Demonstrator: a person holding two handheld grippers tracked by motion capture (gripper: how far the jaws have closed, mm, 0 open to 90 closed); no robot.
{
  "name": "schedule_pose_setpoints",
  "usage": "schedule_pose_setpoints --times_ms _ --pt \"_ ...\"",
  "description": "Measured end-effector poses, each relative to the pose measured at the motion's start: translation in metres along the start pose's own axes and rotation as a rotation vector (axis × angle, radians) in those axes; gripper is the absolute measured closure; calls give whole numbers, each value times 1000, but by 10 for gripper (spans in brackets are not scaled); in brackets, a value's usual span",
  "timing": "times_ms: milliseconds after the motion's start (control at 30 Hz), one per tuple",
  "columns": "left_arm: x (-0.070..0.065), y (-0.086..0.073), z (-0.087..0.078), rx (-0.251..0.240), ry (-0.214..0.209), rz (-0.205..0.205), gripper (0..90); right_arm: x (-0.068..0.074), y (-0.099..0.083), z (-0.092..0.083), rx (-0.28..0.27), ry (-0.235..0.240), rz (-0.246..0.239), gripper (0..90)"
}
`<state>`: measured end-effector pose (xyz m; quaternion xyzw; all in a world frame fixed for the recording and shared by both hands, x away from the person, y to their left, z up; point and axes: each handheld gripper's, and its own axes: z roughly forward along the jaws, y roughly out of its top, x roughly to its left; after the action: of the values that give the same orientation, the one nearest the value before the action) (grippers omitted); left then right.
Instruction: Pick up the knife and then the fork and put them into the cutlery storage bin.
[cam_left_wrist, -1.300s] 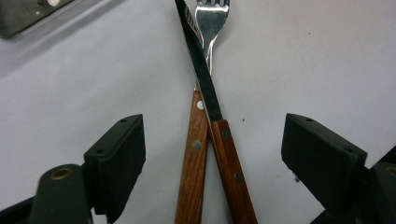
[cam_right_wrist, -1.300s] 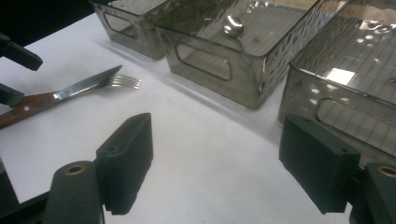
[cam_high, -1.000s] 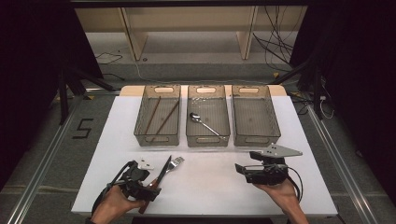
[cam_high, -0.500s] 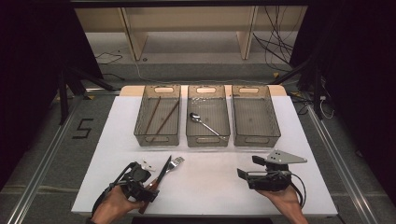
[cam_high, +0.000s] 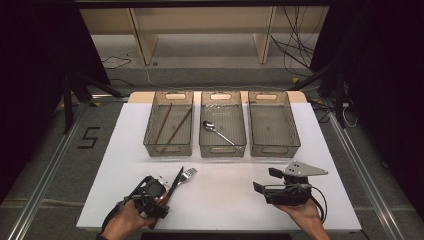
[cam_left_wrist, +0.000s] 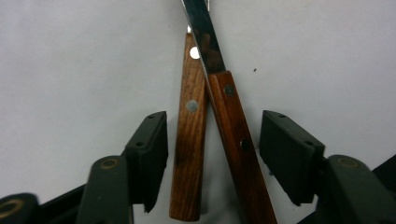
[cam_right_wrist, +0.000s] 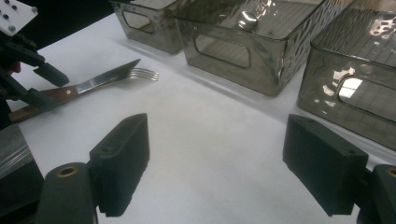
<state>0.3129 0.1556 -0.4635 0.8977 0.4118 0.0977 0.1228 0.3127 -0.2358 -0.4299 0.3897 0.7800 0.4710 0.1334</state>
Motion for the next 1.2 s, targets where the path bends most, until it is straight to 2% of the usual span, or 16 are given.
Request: schedule_pose_setpoints --times_ms 433,467,533,700,833,933,1100,1200 --pt "6 2 -1 13 1 18 572 2 0 1 -1 0 -7 245" --pt "6 2 0 7 3 11 686 2 0 1 -2 0 -7 246" --pt "8 1 1 11 -15 7 732 2 0 0 0 -1 -7 246" --pt "10 2 1 12 -29 0 736 1 0 1 0 1 -5 246" --pt "14 1 0 2 -64 -31 734 0 0 0 1 1 -7 246" --pt "16 1 -1 4 -83 -29 733 0 -1 1 6 0 -8 246" --pt "20 -1 -3 -8 -108 -50 710 1 -1 1 7 0 -8 246" --pt "22 -1 -4 -6 -121 -50 730 1 -1 1 7 0 -8 246"
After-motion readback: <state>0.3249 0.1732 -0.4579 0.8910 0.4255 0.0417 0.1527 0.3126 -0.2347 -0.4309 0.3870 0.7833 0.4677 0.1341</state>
